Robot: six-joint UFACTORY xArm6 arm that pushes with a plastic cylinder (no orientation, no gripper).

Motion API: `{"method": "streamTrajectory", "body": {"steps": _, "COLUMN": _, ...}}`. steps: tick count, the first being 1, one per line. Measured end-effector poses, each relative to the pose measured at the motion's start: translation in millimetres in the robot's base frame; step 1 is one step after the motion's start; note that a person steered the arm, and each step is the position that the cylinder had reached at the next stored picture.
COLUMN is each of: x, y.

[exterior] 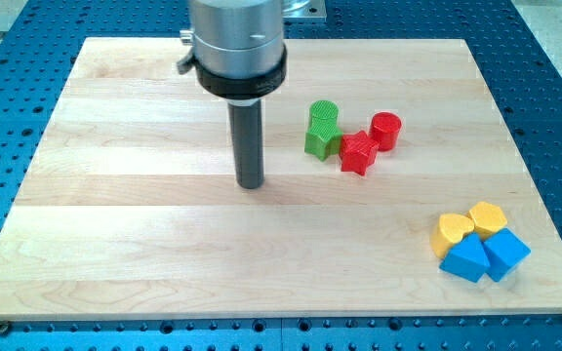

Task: Push the green circle into the green star

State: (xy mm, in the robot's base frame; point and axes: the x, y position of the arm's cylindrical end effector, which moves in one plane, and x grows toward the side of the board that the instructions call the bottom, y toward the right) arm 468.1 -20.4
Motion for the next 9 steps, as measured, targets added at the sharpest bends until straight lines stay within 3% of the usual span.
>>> {"method": "streamTrajectory", "body": {"steps": 2, "x": -8, "y": 58}}
{"method": "streamTrajectory", "body": {"steps": 4, "x": -33, "y": 59}}
{"method": "streamTrajectory", "body": {"steps": 6, "x": -34, "y": 25}}
{"method": "streamTrajectory", "body": {"steps": 7, "x": -61, "y": 25}}
{"method": "streamTrajectory", "body": {"steps": 9, "x": -61, "y": 36}}
